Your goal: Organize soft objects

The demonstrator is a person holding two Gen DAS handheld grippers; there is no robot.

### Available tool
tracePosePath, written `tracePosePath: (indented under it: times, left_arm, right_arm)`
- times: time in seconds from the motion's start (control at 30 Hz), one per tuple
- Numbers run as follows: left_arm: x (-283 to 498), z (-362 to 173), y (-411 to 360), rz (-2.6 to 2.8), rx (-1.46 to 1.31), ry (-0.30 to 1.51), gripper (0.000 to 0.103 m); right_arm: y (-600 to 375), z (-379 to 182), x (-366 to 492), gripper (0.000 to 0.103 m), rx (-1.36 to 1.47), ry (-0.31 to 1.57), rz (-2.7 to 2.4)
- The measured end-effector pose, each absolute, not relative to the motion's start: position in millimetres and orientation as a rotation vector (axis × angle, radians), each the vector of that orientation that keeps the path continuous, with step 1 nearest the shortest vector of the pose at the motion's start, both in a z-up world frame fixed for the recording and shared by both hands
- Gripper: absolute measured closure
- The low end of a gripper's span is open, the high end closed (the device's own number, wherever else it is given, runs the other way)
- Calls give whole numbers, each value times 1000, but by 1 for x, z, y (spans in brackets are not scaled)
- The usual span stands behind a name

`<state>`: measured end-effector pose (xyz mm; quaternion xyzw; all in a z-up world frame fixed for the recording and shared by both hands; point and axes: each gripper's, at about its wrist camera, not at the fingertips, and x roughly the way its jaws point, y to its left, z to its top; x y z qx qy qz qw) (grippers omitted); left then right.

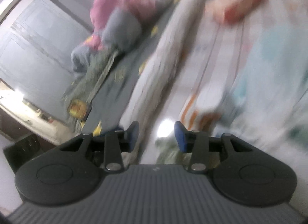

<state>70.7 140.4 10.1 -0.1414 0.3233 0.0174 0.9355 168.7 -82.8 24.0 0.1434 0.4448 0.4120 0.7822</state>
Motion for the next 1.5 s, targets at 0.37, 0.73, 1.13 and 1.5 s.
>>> tracePosePath:
  times: [0.37, 0.73, 1.13, 1.5]
  left_arm:
    - [111, -29, 99, -28, -141, 778, 45]
    - [105, -40, 110, 18, -154, 808, 44]
    - [55, 4, 108, 5, -141, 631, 29]
    - [-29, -11, 98, -53, -116, 568, 8]
  right_arm:
    - [-21, 4, 200, 51, -249, 929, 778]
    - [-14, -13, 206, 52, -228, 956, 756]
    - [-64, 38, 204, 53, 272, 1002, 902]
    - [-66, -12, 149, 53, 624, 1416, 1120]
